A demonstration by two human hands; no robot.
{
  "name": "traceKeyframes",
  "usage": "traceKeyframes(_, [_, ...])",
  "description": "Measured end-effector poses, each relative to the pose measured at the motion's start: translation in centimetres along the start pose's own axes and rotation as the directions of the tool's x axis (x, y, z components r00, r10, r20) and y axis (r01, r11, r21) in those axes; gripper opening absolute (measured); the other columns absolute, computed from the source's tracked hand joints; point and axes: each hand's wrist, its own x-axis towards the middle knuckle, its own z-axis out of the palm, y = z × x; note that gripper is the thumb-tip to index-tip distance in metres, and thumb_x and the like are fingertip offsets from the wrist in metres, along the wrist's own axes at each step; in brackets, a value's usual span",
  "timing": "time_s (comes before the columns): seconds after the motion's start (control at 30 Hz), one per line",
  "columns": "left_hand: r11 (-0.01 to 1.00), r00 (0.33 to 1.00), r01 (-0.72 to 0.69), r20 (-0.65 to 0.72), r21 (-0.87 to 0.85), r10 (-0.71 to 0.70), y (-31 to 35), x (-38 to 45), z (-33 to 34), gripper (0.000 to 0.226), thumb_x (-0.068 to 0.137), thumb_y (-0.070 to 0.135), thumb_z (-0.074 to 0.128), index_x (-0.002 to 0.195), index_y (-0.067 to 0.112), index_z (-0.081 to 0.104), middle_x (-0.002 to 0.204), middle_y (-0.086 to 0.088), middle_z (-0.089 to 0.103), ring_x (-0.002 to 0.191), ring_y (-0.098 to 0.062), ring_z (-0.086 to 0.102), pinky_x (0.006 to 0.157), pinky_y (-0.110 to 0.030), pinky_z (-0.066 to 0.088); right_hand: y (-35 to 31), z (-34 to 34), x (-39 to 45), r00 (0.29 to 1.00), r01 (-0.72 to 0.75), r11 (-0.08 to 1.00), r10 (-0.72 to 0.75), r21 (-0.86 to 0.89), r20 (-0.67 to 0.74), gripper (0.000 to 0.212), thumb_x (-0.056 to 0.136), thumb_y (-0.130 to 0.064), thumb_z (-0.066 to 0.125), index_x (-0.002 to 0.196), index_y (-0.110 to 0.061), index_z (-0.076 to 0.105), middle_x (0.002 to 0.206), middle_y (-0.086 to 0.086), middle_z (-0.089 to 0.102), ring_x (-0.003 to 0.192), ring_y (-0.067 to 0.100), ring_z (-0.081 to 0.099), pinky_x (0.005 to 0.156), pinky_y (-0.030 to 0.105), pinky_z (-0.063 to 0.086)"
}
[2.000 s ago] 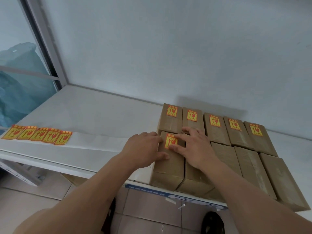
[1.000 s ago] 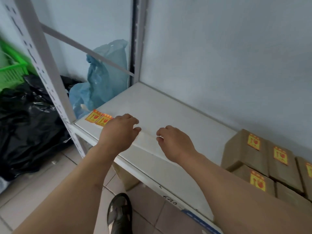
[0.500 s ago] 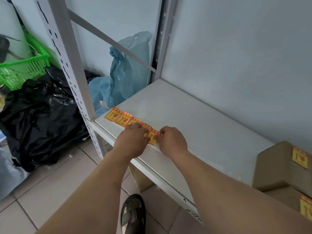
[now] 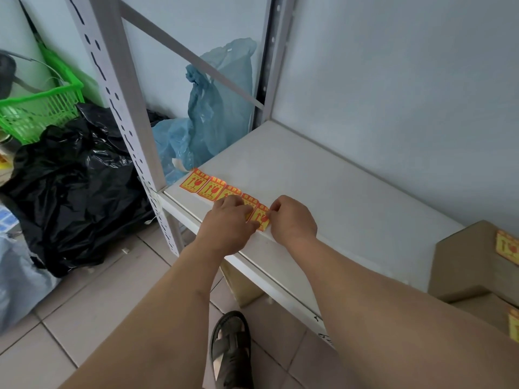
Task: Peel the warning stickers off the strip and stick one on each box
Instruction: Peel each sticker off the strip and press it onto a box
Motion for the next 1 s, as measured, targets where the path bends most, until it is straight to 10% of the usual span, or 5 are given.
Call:
traceKeyframes(0.67, [1.0,0.999,0.001,0.035,-0.001,-0.001,0.3,-0.7,-0.1,0.056,0.09,0.045,0.06,0.139,0.024,0.046,0.146,0.003,0.036,0.134,-0.019,0.033,0.108,-0.04,0.032,2.0,-2.0,-1.2,0.994,-0.051,0.941,0.015,0.334,0.108,0.016,0.098,-0.024,0.044,0.102,-0.013,0.055,0.103,0.006,0.066,0.094,0.023,0.061,0.073,0.031,0.044])
traceKeyframes(1.0, [0.979,0.989,-0.144,0.031,0.143,0.141,4.8,-2.5,-2.2,0.053,0.089,0.047,0.059,0.136,0.024,0.048,0.143,0.002,0.044,0.128,-0.02,0.042,0.103,-0.038,0.039,5.7,-6.8,-4.3,0.993,0.037,0.975,-0.061,0.22,0.102,0.013,0.097,-0.02,0.044,0.099,-0.013,0.055,0.102,0.007,0.064,0.093,0.025,0.061,0.076,0.035,0.049])
